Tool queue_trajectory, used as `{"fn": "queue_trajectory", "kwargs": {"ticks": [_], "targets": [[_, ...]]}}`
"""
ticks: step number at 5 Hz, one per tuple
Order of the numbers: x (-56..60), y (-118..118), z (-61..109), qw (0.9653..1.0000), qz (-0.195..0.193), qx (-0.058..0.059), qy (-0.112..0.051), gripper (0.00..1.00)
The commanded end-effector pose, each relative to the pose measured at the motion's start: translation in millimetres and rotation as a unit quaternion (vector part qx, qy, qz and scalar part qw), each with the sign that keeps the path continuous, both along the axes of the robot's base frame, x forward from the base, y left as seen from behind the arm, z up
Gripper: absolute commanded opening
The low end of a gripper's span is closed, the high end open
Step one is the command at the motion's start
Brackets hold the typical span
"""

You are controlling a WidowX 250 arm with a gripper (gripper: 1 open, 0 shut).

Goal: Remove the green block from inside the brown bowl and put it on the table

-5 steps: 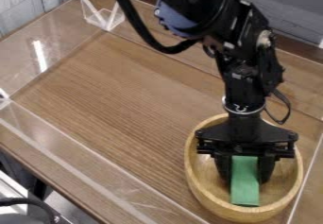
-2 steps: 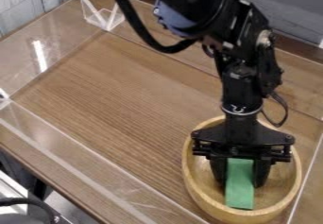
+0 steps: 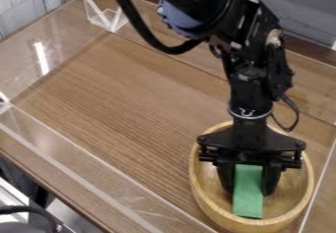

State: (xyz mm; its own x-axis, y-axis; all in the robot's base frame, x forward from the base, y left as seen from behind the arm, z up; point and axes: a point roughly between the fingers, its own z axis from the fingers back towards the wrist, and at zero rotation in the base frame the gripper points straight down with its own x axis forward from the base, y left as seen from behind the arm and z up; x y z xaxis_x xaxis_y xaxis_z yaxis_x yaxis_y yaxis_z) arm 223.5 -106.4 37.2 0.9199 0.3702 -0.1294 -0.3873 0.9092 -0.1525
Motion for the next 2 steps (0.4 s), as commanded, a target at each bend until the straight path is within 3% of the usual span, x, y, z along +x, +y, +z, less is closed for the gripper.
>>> {"fn": "queue_trajectory", "kwargs": {"ticks": [1, 2], "targets": [[4.3, -2.9, 16.9, 0.9996, -0.005, -0.008, -0.028, 0.00], [2.9, -2.7, 18.8, 0.9996, -0.005, -0.007, -0.027, 0.00]]}}
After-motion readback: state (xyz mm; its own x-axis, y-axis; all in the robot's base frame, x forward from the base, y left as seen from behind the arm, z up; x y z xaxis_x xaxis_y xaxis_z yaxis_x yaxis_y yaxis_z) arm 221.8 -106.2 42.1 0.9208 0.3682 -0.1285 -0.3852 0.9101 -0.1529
